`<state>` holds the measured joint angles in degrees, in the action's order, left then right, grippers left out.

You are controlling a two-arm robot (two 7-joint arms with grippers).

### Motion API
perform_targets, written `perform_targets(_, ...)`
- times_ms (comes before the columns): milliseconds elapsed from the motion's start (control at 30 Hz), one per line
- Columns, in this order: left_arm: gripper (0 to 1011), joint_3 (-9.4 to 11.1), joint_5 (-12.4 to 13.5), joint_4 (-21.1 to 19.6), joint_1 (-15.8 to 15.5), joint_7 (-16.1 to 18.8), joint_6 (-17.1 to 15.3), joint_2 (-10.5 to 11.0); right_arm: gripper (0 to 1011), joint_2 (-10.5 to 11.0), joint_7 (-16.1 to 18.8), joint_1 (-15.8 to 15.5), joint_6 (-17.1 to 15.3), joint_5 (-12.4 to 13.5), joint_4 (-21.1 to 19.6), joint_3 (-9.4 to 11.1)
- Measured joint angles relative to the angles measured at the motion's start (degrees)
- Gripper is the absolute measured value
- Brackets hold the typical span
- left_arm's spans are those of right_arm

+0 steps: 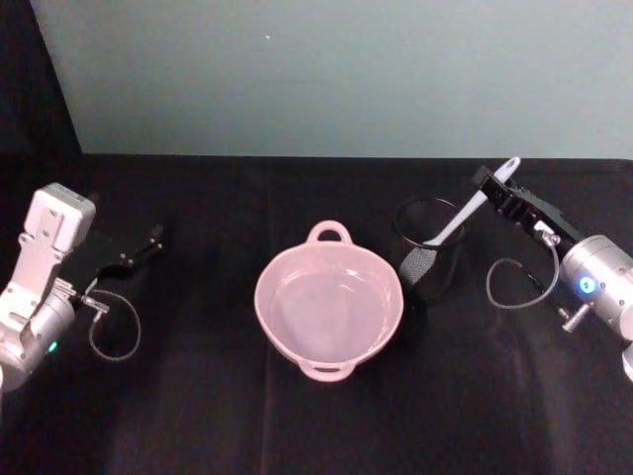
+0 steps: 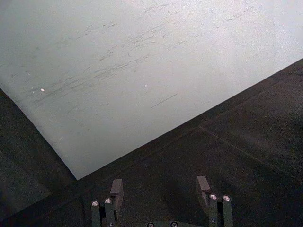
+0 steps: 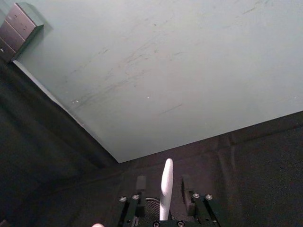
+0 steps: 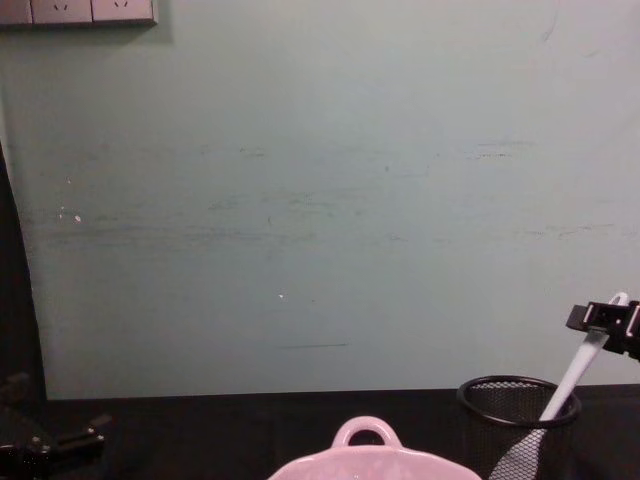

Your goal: Use the one hand to pick up the spoon and stir the clear water in the bowl.

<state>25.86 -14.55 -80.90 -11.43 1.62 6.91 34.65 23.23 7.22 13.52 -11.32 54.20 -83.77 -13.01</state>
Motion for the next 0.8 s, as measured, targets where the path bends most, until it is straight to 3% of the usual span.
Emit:
perform_targets(67,1011,0.0,0.0,0.0,0.0,0.0,0.0,0.0,419,0.0,0.0,0.0,0.0,0.0,0.0,0.0)
perform_targets(133,1011,0.0,0.0,0.0,0.0,0.0,0.0,0.0,398,0.0,0.0,0.0,0.0,0.0,0.0,0.0)
perform_targets(400,1011,0.0,0.0,0.0,0.0,0.0,0.0,0.0,127,0.0,0.0,0.0,0.0,0.0,-0.1,0.0)
perform_targets(700,1011,0.0,0.0,0.0,0.0,0.0,0.0,0.0,118,0.0,0.0,-0.1,0.0,-0.1,-0.1,0.0)
perform_targets(800,1011,0.0,0.0,0.0,0.0,0.0,0.0,0.0,117,1.1,-0.8,-1.7,3.7,-4.8,-3.8,-0.7)
